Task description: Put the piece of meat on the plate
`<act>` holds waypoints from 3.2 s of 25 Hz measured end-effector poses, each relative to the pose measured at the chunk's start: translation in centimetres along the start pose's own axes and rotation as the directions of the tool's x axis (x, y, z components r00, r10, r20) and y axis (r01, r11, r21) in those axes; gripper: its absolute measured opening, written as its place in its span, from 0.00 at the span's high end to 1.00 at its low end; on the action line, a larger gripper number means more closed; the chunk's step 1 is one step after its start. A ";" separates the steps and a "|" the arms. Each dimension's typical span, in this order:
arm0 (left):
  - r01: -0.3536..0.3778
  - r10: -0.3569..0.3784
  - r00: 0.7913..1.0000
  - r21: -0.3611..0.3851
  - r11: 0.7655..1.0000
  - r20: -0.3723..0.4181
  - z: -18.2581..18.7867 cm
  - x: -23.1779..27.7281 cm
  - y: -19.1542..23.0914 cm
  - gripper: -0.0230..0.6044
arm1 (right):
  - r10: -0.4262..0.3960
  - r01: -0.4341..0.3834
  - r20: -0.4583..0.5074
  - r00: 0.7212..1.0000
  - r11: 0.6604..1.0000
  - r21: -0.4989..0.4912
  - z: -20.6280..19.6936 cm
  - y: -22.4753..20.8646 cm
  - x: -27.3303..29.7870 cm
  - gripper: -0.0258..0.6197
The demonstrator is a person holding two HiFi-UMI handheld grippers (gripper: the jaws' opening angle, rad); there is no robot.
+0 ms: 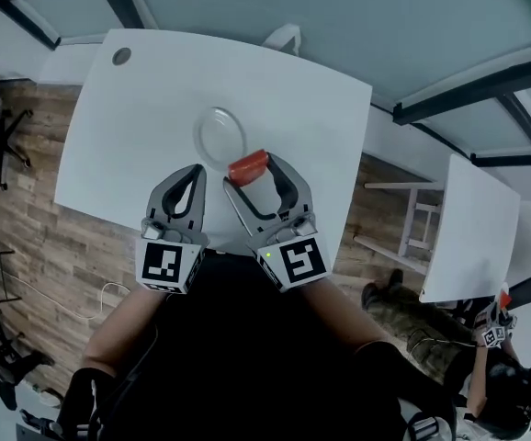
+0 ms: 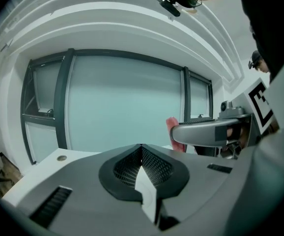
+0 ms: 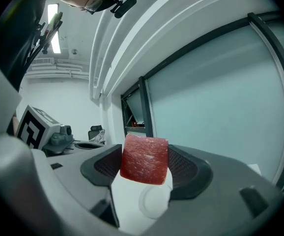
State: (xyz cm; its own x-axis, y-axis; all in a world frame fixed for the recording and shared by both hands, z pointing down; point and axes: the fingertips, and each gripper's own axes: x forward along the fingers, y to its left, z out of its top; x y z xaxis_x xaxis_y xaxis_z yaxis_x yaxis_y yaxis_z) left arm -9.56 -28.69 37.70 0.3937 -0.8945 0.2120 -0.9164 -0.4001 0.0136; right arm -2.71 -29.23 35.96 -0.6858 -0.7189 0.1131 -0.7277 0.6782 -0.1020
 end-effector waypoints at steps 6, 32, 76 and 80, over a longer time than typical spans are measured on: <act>0.091 -0.089 0.994 0.027 0.996 -0.064 -2.6 2.9 1.9 0.98 | -0.083 0.087 -0.099 0.992 0.995 0.037 -3.3 -0.7 2.6 0.51; 0.241 -0.239 0.914 -0.036 0.970 -0.327 -13.5 9.0 5.8 0.98 | -0.135 0.167 -0.454 0.881 0.986 0.029 -17.8 -2.1 10.8 0.51; 0.284 -0.273 0.951 0.058 0.957 -0.143 -6.6 5.2 5.7 0.98 | -0.270 0.271 -0.315 0.910 0.962 -0.041 -11.4 -0.5 8.0 0.53; 0.254 -0.246 0.963 0.063 0.965 -0.108 -5.1 3.9 4.6 0.98 | -0.239 0.244 -0.237 0.942 0.970 -0.009 -8.7 -0.4 6.4 0.53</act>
State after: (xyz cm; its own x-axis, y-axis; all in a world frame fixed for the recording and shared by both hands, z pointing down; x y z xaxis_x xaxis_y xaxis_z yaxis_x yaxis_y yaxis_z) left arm -12.58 -32.98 43.62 0.5971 -0.7414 0.3064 -0.7800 -0.6258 0.0059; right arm -6.80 -32.81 45.37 -0.4712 -0.8029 0.3650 -0.8729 0.4840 -0.0622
